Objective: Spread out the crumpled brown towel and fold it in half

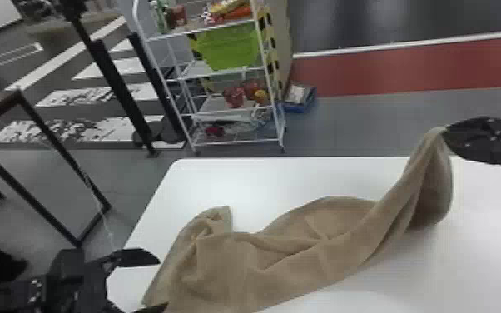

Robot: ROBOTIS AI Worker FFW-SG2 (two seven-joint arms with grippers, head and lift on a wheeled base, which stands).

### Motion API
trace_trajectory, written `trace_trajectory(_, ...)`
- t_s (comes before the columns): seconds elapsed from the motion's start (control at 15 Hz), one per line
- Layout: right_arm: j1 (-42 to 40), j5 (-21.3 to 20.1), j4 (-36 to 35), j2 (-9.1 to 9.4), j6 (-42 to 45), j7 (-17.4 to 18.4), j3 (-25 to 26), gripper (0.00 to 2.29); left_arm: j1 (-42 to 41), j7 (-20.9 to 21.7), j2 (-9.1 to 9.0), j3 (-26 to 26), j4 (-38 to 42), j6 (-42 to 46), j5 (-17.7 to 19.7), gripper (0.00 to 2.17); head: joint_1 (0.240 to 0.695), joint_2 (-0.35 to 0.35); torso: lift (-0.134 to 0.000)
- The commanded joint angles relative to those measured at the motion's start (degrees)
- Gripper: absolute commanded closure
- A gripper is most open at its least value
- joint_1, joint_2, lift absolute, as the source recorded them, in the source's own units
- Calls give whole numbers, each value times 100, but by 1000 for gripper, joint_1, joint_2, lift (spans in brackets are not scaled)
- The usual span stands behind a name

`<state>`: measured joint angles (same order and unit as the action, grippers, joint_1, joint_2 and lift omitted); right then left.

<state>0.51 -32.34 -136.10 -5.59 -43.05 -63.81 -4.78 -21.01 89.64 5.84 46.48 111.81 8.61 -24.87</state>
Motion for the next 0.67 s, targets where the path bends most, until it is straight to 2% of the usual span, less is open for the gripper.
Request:
trace_trajectory(0.0, 2, -27, -22, 14, -16, 0, -58, 1399, -44, 92, 58, -96, -72, 22, -167, 262, 695, 350, -122)
trace_trajectory(0.2, 28, -62, -22, 32, -51, 0, -128, 1318, -61, 92, 102, -350, -160, 4, -703, 275, 695, 350, -122)
trace_trajectory(0.4, 19, -53, -40, 32, -139, -9, -137, 1318, 35, 92, 233, -465, -423, -31, -958, 333, 695, 350, -122)
trace_trajectory(0.53, 19, -53, -40, 32, -139, -9, -128, 1318, 79, 92, 286, -456, -529, -66, -1011, 333, 695, 350, -122)
trace_trajectory(0.6, 19, -53, -48, 32, -156, -9, -128, 1318, 79, 92, 339, -430, -573, -101, -993, 404, 695, 350, -122)
